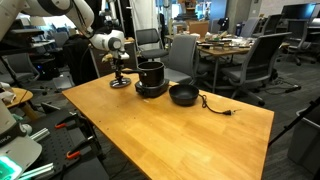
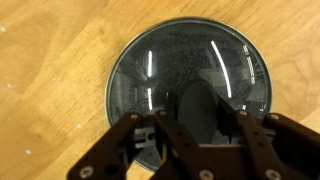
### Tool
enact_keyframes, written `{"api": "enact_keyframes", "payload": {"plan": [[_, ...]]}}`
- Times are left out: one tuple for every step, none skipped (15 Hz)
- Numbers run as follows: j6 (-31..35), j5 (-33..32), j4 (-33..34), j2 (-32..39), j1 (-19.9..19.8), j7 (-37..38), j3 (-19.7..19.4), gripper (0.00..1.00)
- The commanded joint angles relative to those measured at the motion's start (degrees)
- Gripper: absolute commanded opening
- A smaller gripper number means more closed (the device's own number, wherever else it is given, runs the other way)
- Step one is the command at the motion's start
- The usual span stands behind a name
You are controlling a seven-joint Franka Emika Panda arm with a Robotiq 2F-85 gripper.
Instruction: Take the blocks out of the bowl, put them in the pot, pick the pot and put it on the stove then cover it with the lid
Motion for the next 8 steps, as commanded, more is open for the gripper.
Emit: {"api": "enact_keyframes", "payload": {"plan": [[-7.5, -4.0, -1.9, -4.5, 1.1, -4.9, 1.0, 0.15], [-8.1, -4.4, -4.1, -7.0, 1.0, -7.2, 2.2, 0.15], [-10.1, -5.9, -6.7, -10.5, 2.0, -7.6, 2.3, 0.15], [-11.3, -7.0, -7.6, -12.0, 2.4, -9.1, 2.8, 0.15], [-12.5, -8.2, -8.7, -14.0, 2.8, -10.4, 3.3, 0.15], [-13.5, -9.7, -10.0, -16.4, 3.2, -11.5, 3.6, 0.15], [-14.7, -11.3, -11.4, -19.0, 3.5, -12.8, 3.8, 0.15], [-15.8, -13.2, -12.6, -21.5, 3.4, -14.3, 3.8, 0.15]]}}
